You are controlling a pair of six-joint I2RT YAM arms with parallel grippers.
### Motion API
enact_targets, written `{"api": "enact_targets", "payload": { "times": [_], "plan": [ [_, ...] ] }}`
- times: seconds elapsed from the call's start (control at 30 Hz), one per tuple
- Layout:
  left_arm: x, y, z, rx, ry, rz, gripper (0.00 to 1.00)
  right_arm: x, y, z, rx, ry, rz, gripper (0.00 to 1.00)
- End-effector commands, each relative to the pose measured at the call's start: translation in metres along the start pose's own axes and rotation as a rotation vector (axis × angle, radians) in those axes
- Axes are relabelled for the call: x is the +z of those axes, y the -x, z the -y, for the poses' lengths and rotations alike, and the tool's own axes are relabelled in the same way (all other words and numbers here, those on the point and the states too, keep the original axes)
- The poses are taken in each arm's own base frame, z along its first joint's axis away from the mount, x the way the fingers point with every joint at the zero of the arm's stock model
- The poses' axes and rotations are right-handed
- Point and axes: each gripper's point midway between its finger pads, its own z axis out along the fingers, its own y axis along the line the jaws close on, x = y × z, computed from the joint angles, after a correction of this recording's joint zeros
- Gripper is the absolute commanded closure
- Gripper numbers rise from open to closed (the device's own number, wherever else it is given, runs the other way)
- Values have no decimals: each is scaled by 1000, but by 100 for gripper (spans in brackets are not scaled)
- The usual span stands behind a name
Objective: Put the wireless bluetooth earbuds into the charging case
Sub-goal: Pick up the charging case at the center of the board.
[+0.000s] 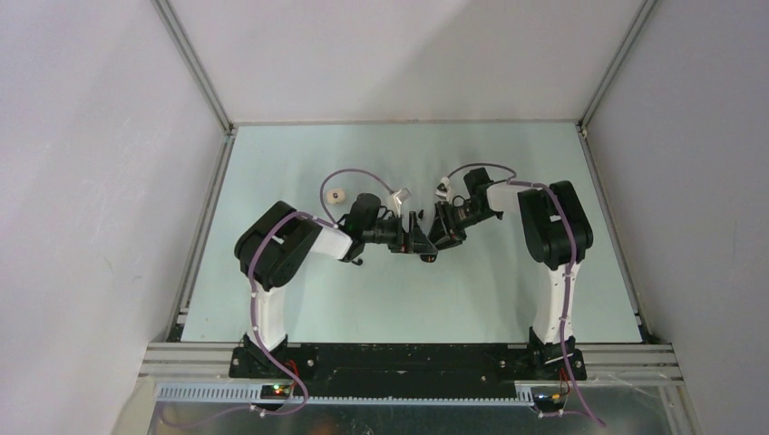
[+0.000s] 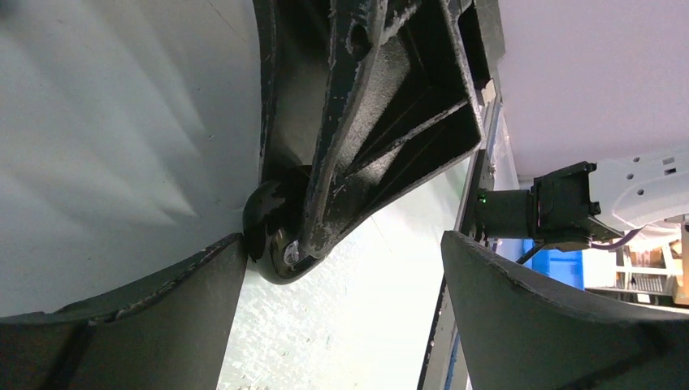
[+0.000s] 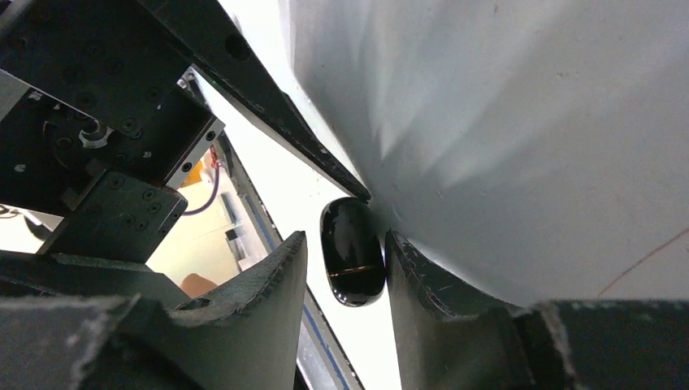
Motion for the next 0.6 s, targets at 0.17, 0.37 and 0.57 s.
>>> {"api": "enact_targets", "payload": {
  "times": [0.17, 0.37, 0.57],
  "plan": [
    [4, 9, 11, 49, -33, 12, 5, -29, 12, -9, -116, -99, 75, 46],
    [3, 10, 12, 51, -34, 13, 5, -29, 5, -11, -104, -84, 52, 44],
    [2, 10, 13, 54, -35, 16, 5, -19, -2, -3, -66, -68, 15, 44]
  ]
}}
